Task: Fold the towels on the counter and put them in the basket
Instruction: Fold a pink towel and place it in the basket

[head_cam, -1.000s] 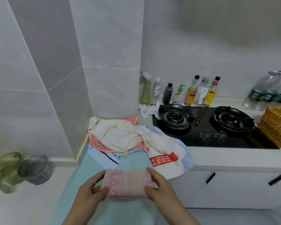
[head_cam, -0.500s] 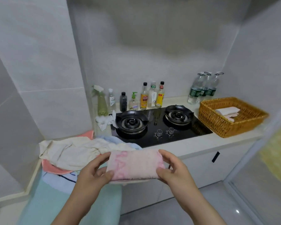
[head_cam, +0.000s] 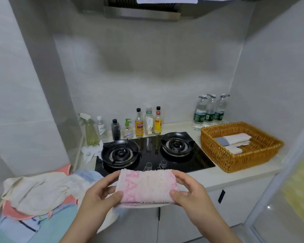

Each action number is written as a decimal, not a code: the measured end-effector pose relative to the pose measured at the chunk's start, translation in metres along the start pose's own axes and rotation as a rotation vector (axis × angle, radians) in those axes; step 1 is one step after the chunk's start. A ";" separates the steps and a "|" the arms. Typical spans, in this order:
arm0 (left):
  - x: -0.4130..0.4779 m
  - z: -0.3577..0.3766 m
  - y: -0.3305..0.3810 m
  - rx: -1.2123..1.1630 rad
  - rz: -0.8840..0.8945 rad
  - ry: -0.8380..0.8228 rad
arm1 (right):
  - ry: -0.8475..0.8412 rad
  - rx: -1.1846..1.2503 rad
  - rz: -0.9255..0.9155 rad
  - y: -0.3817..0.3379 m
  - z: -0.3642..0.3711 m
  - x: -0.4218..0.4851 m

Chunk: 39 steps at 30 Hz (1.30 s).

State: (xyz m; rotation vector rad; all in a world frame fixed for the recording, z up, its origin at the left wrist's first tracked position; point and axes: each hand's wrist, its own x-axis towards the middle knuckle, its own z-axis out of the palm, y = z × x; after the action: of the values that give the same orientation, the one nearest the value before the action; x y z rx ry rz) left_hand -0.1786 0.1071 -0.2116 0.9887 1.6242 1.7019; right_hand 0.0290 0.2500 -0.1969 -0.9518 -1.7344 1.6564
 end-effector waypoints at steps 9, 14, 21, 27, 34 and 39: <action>0.051 0.111 -0.007 -0.066 0.007 -0.058 | 0.065 0.017 -0.013 -0.009 -0.115 0.023; 0.080 0.151 -0.015 -0.077 -0.022 -0.060 | 0.110 0.014 -0.005 -0.004 -0.154 0.047; 0.140 0.198 -0.035 -0.096 -0.053 -0.067 | 0.127 -0.018 0.012 0.007 -0.203 0.108; 0.201 0.236 -0.064 -0.103 -0.103 -0.035 | 0.099 -0.127 0.059 0.024 -0.245 0.182; 0.261 0.284 -0.098 -0.100 -0.225 -0.056 | 0.061 -0.278 0.150 0.041 -0.292 0.257; 0.292 0.316 -0.104 -0.041 -0.276 -0.090 | 0.092 -0.281 0.249 0.058 -0.327 0.285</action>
State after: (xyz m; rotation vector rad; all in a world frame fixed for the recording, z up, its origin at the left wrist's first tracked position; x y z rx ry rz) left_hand -0.0881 0.5335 -0.2854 0.7689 1.5796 1.4787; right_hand 0.1257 0.6736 -0.2495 -1.4008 -1.8788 1.5102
